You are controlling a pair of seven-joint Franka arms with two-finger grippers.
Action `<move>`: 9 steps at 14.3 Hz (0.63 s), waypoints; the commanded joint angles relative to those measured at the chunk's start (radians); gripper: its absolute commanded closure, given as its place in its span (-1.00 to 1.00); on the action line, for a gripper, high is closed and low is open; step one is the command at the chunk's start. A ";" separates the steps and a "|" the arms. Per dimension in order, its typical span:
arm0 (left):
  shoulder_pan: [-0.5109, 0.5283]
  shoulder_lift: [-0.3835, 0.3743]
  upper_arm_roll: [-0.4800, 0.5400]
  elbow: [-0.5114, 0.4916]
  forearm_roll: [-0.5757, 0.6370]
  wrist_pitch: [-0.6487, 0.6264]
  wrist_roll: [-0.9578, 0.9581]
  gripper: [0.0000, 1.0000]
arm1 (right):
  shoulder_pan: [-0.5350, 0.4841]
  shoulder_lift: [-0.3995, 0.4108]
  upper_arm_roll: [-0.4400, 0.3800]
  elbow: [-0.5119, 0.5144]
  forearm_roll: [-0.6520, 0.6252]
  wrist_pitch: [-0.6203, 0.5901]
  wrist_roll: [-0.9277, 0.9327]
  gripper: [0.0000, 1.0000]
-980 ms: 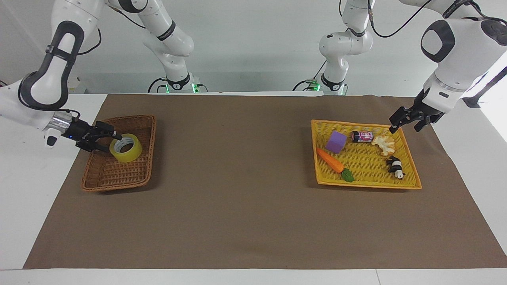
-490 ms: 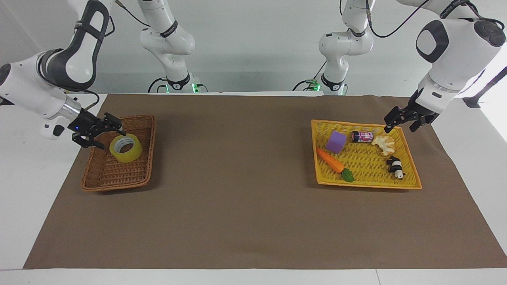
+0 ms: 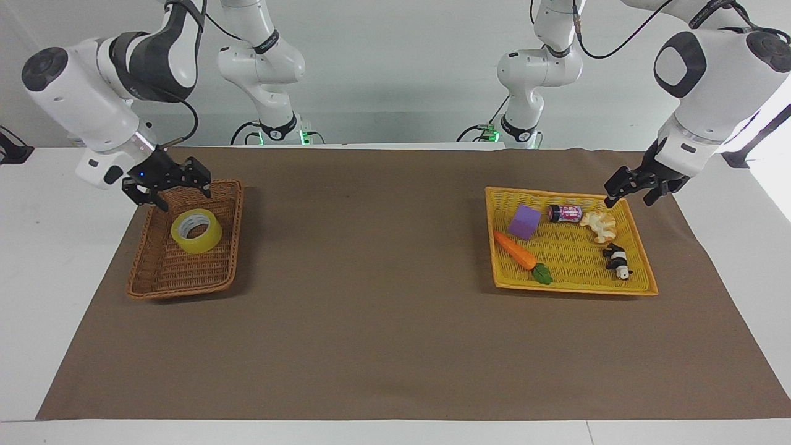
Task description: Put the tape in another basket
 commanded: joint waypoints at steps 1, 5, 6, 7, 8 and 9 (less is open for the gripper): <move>-0.005 -0.013 0.007 -0.014 0.020 -0.009 -0.001 -0.99 | -0.009 -0.006 -0.001 0.111 -0.059 -0.172 0.061 -1.00; -0.007 -0.013 0.007 -0.012 0.020 -0.007 -0.002 -0.99 | -0.009 0.007 0.000 0.168 -0.098 -0.231 0.140 -1.00; -0.007 -0.016 0.006 -0.015 0.020 -0.007 -0.001 -0.99 | -0.008 0.007 0.000 0.159 -0.096 -0.221 0.143 -1.00; -0.008 -0.018 0.006 -0.014 0.020 -0.002 -0.002 -0.99 | -0.008 0.022 0.006 0.163 -0.096 -0.208 0.159 -1.00; -0.017 -0.018 0.004 -0.008 0.020 -0.010 0.005 -0.99 | -0.002 0.054 0.006 0.191 -0.101 -0.207 0.194 -1.00; -0.022 -0.018 -0.005 -0.002 0.020 -0.018 0.005 -0.99 | 0.014 0.063 -0.001 0.224 -0.112 -0.216 0.210 -1.00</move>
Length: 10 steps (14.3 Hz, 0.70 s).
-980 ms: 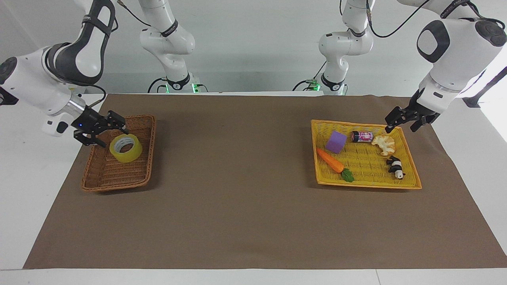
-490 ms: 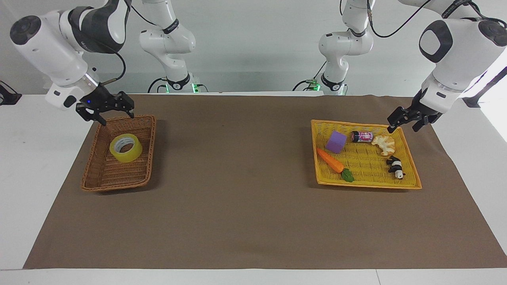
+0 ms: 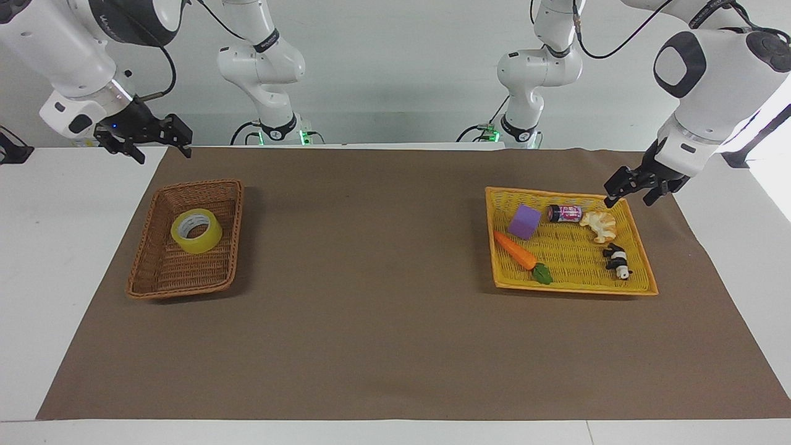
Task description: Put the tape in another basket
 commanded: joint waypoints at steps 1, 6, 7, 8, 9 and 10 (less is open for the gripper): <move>-0.018 -0.018 -0.020 0.005 0.021 -0.046 0.004 -0.99 | 0.016 0.051 -0.005 0.071 -0.033 -0.013 0.046 -1.00; -0.004 -0.018 -0.072 0.070 0.089 -0.163 0.008 -0.99 | 0.026 0.070 -0.014 0.087 -0.073 -0.048 0.048 -1.00; -0.003 -0.018 -0.072 0.067 0.089 -0.168 0.009 -0.99 | 0.026 0.068 -0.014 0.087 -0.073 -0.046 0.048 -1.00; -0.003 -0.018 -0.072 0.067 0.089 -0.176 0.008 -0.99 | 0.026 0.068 -0.014 0.086 -0.073 -0.046 0.048 -1.00; -0.004 -0.019 -0.072 0.065 0.089 -0.177 0.008 -0.99 | 0.026 0.067 -0.014 0.086 -0.071 -0.046 0.048 -1.00; -0.003 -0.025 -0.071 0.056 0.089 -0.163 0.006 -0.99 | 0.025 0.067 -0.013 0.084 -0.070 -0.045 0.049 -1.00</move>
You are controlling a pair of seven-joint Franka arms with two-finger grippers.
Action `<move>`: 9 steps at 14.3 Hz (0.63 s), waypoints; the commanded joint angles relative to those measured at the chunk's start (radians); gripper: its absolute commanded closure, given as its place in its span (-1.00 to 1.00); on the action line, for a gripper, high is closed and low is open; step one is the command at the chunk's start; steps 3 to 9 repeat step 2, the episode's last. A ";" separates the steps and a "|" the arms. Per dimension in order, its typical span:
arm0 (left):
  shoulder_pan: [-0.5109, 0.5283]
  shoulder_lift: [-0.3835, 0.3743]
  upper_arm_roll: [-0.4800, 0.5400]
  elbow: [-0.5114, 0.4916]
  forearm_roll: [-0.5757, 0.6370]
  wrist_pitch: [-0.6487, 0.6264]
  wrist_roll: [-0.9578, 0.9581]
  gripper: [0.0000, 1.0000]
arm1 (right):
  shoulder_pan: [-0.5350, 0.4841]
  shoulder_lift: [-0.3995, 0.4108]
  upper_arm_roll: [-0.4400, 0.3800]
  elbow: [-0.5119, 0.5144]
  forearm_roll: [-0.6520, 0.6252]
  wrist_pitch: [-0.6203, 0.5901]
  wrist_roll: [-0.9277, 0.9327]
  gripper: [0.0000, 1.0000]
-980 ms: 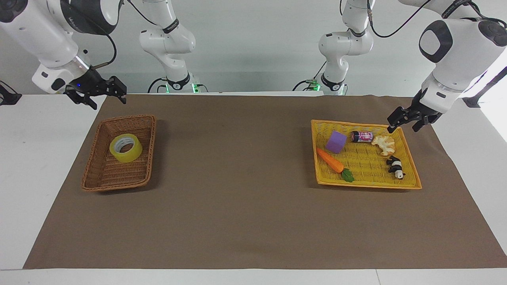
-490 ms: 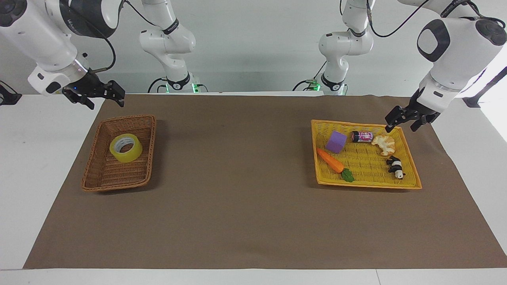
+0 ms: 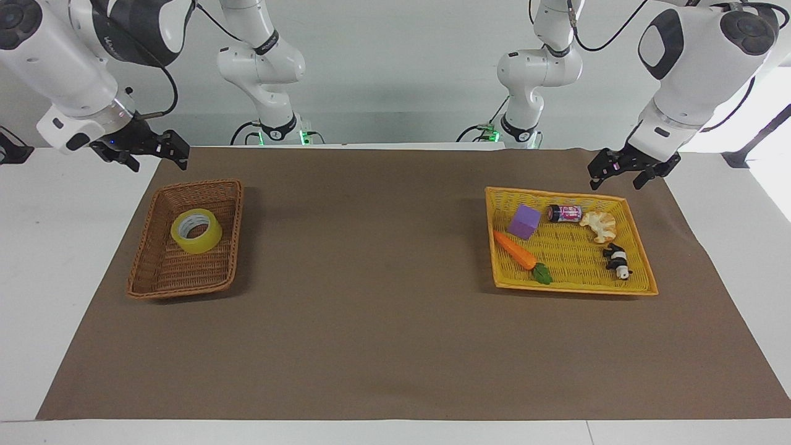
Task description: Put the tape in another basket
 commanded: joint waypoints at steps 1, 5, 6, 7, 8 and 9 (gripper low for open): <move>0.007 -0.015 0.001 -0.020 0.020 0.000 0.005 -0.99 | 0.013 0.012 -0.005 0.022 -0.015 -0.018 0.017 -1.00; 0.007 -0.015 0.006 -0.020 0.020 0.003 0.004 -0.99 | 0.013 0.011 -0.005 0.022 -0.015 -0.018 0.017 -1.00; 0.007 -0.015 0.006 -0.020 0.020 0.003 0.004 -0.99 | 0.013 0.011 -0.005 0.022 -0.015 -0.018 0.017 -1.00; 0.007 -0.015 0.006 -0.020 0.020 0.003 0.004 -0.99 | 0.013 0.011 -0.005 0.022 -0.015 -0.018 0.017 -1.00; 0.007 -0.015 0.006 -0.020 0.020 0.003 0.004 -0.99 | 0.013 0.011 -0.005 0.022 -0.015 -0.018 0.017 -1.00; 0.007 -0.015 0.006 -0.020 0.020 0.003 0.004 -0.99 | 0.013 0.011 -0.005 0.022 -0.015 -0.018 0.017 -1.00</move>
